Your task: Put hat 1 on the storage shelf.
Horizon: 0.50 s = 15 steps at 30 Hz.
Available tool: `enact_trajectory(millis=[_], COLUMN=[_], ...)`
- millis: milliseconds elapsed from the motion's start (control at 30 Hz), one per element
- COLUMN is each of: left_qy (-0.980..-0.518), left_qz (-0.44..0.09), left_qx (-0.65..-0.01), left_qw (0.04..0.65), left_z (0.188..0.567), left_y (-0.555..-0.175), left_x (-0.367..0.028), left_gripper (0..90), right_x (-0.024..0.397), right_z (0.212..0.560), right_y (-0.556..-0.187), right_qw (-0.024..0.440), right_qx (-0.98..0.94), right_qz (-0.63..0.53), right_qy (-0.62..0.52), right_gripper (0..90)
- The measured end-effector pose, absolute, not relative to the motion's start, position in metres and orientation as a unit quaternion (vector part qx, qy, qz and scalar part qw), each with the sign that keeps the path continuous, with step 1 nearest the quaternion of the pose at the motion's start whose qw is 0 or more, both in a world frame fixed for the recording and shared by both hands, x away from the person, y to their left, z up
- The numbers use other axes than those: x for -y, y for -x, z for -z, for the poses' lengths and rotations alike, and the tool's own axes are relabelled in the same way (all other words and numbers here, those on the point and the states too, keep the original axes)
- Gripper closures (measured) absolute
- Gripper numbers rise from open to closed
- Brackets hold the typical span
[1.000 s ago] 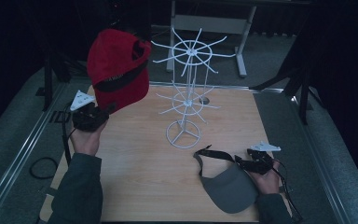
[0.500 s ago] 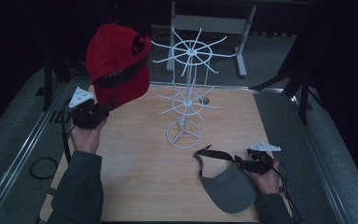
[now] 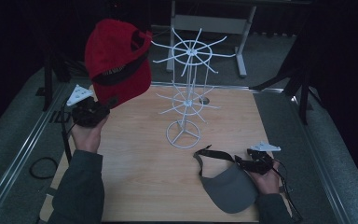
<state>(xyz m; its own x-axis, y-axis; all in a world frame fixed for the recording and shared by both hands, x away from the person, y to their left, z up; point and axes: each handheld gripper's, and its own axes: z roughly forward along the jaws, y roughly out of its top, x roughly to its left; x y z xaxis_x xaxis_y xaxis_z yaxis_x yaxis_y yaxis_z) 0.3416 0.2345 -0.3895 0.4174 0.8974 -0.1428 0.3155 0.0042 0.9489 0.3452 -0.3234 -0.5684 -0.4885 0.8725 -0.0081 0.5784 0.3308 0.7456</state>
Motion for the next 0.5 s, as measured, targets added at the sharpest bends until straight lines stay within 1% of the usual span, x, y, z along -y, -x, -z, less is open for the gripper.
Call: enact_trajectory(millis=[500], left_qy=[-0.643], left_qz=[-0.247], left_qx=[-0.437], left_qw=[0.578], left_z=[0.3852], left_y=[-0.3372], left_x=[-0.2369], left_gripper=[86.0], right_x=[0.3234], right_z=[0.5684], right_y=[-0.3452], right_qw=[0.210], right_qx=[-0.788], right_qz=[-0.351], right_qy=[-0.460], right_gripper=[31.7])
